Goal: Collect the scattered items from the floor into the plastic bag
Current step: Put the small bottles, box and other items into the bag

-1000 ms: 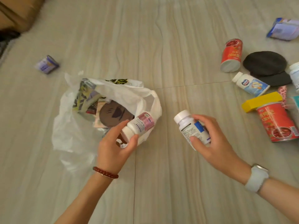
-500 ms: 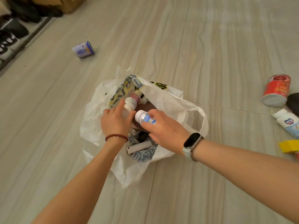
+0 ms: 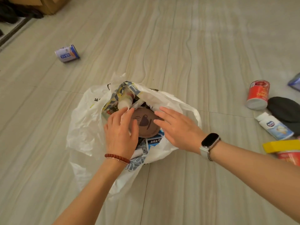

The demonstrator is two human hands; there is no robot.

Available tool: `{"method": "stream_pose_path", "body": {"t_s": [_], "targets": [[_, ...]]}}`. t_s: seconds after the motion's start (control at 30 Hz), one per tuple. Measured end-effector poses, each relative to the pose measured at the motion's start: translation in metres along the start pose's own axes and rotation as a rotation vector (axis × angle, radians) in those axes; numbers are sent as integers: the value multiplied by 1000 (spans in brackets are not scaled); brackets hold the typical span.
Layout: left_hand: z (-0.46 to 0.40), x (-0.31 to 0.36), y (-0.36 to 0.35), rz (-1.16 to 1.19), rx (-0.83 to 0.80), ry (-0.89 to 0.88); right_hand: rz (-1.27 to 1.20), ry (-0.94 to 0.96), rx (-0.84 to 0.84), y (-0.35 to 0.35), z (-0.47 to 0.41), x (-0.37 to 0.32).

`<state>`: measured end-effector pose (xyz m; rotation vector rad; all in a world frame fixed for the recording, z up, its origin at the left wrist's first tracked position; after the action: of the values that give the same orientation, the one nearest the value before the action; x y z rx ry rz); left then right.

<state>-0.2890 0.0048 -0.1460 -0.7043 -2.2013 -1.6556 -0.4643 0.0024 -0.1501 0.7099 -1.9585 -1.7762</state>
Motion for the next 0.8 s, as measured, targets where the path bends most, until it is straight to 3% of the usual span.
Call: {"method": "stream_pose_path", "body": {"t_s": [0.13,0.27,0.4,0.6,0.7,0.8], "targets": [[1,54,-4,106,20,-155,-136,-70,86,33,50,8],[4,122,-33,151,-73,-299,-209,-362,120,41,122,42],[15,180,-80,130,-317,-407,-183,-685,126,30,217,75],[41,245,-147,-45,-723,-551,-3,-1129,-39,-9,313,127],[47,269,-177,-119,-850,-572,48,-1242,-165,-26,319,140],[41,290,-210,-76,-907,-492,97,-1325,-139,-31,317,146]]}}
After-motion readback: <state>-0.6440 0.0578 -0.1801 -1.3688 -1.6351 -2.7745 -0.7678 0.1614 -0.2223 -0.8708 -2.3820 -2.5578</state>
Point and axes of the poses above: each hand's wrist, its own z-axis away from the middle knuckle, its own y-axis out of the back of the hand, x = y × z, the point moved 3 cm from there along -z, towards the middle knuckle, and after that the axes turned 3 degrees about -x, right-handed, at the moved point
